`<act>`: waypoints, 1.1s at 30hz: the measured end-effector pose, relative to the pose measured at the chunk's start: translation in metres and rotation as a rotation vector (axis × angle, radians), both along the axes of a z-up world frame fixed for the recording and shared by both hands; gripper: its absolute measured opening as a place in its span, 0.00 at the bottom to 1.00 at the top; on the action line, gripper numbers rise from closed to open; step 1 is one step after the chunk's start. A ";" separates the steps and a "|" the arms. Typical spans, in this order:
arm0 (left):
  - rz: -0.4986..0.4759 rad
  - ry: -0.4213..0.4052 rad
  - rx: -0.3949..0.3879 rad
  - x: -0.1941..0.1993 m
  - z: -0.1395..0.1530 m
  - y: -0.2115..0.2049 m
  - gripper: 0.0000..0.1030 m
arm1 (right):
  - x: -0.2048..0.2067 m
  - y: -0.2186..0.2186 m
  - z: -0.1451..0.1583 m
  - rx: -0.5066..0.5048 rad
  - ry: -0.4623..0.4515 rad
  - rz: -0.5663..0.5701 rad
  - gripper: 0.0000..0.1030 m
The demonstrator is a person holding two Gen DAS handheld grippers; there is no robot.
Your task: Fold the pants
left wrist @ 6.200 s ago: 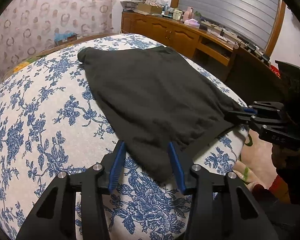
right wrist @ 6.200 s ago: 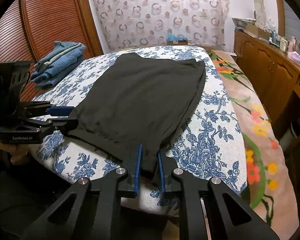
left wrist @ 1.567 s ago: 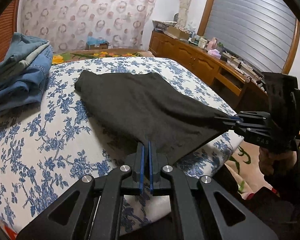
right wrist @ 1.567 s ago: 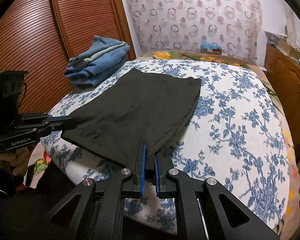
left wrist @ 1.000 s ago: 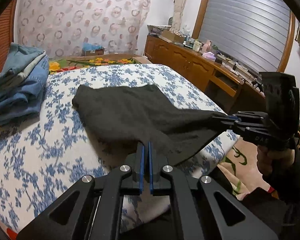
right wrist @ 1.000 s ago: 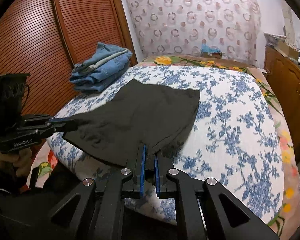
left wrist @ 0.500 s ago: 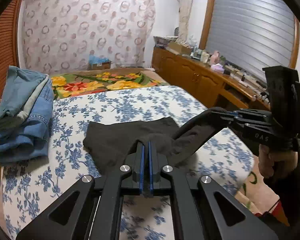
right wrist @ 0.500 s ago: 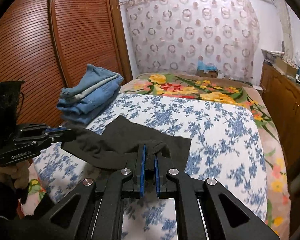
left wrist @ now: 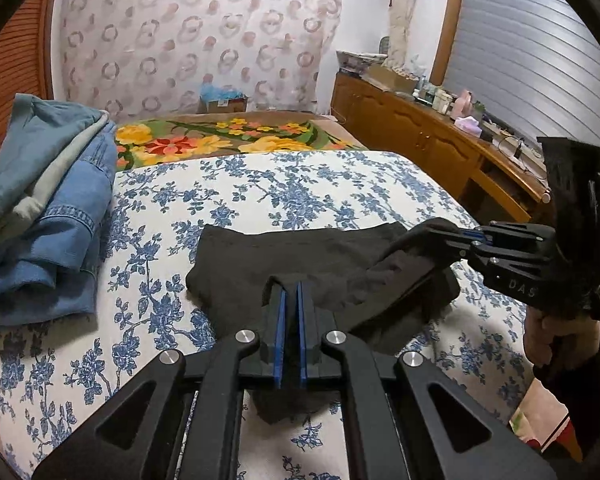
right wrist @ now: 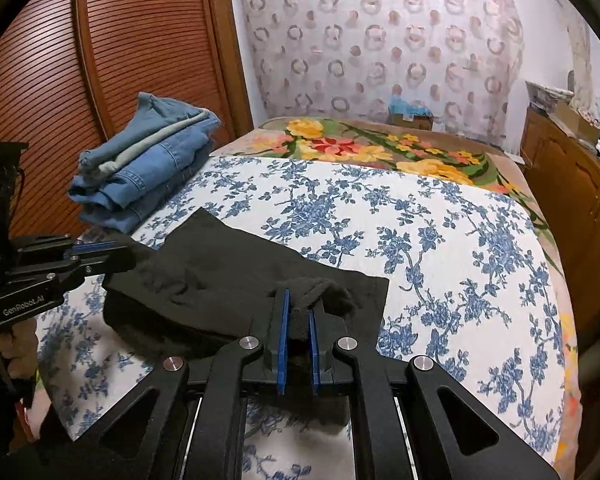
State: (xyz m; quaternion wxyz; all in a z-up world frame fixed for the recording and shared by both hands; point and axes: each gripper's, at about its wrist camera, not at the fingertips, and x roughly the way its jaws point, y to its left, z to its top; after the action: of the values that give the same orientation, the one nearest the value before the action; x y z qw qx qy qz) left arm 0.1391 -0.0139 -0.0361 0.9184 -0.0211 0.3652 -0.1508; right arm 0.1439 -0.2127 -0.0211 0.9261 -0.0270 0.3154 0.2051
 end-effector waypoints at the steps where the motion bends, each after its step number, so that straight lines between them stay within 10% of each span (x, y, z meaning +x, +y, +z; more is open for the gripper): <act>1: 0.005 -0.001 0.006 0.000 -0.001 0.000 0.10 | 0.001 0.000 0.000 -0.002 -0.002 0.000 0.07; 10: 0.008 -0.026 0.000 -0.010 -0.003 0.003 0.69 | -0.014 -0.003 0.009 -0.046 -0.060 -0.042 0.33; 24: 0.020 0.038 0.005 -0.025 -0.033 0.014 0.69 | -0.035 -0.026 -0.026 -0.073 0.045 -0.030 0.39; 33: -0.038 0.059 0.018 -0.025 -0.040 0.004 0.37 | -0.021 -0.026 -0.037 -0.046 0.101 -0.011 0.39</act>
State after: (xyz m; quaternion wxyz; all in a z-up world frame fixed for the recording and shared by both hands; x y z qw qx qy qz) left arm 0.1142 -0.0103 -0.0761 0.9043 -0.0107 0.3940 -0.1641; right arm 0.1226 -0.2390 -0.0581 0.9092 -0.0362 0.3666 0.1939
